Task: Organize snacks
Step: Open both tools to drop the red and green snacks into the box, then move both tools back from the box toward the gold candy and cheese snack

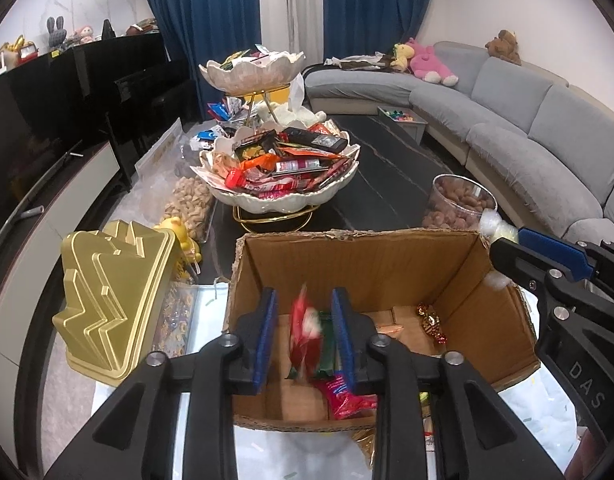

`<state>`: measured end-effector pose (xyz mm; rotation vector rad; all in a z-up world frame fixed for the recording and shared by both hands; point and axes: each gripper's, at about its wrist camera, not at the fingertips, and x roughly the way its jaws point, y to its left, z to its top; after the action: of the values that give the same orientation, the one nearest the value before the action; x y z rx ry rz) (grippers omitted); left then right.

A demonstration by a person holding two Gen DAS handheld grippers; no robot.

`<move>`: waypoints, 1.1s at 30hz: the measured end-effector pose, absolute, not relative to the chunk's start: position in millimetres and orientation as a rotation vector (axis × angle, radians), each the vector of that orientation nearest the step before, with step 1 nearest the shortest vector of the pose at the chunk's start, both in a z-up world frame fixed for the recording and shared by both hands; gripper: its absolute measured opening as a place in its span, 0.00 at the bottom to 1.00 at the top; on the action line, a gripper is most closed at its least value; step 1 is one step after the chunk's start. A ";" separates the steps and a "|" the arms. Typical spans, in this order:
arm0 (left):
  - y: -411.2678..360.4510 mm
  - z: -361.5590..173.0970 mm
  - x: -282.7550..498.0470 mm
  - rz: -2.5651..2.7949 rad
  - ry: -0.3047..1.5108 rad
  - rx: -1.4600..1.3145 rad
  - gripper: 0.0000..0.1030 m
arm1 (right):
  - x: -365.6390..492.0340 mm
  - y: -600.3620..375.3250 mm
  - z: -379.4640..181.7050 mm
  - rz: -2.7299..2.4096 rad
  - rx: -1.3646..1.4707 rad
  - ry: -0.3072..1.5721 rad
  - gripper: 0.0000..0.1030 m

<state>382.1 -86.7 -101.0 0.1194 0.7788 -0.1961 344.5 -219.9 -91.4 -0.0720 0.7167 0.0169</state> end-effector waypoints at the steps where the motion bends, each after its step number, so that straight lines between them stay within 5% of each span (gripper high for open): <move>1: -85.7 -100.8 381.6 -0.193 0.780 0.119 0.45 | 343.2 -218.8 -90.8 0.013 -0.082 0.713 0.36; 4: -81.8 -97.8 378.5 -0.176 0.768 0.116 0.53 | 336.6 -217.0 -85.0 -0.020 -0.105 0.677 0.63; 6: -79.8 -95.7 376.1 -0.162 0.765 0.119 0.62 | 332.9 -216.2 -80.9 -0.027 -0.110 0.661 0.66; 13: -74.4 -87.0 364.3 -0.123 0.744 0.120 0.77 | 324.0 -221.7 -70.0 -0.046 -0.094 0.645 0.70; 33: -78.2 -53.8 309.2 -0.128 0.698 0.123 0.79 | 265.8 -235.5 -42.6 -0.069 -0.057 0.592 0.71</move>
<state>309.2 -78.2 -53.8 0.1232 0.6977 -0.1275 265.8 -235.5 -42.6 -0.0565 0.5922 -0.0687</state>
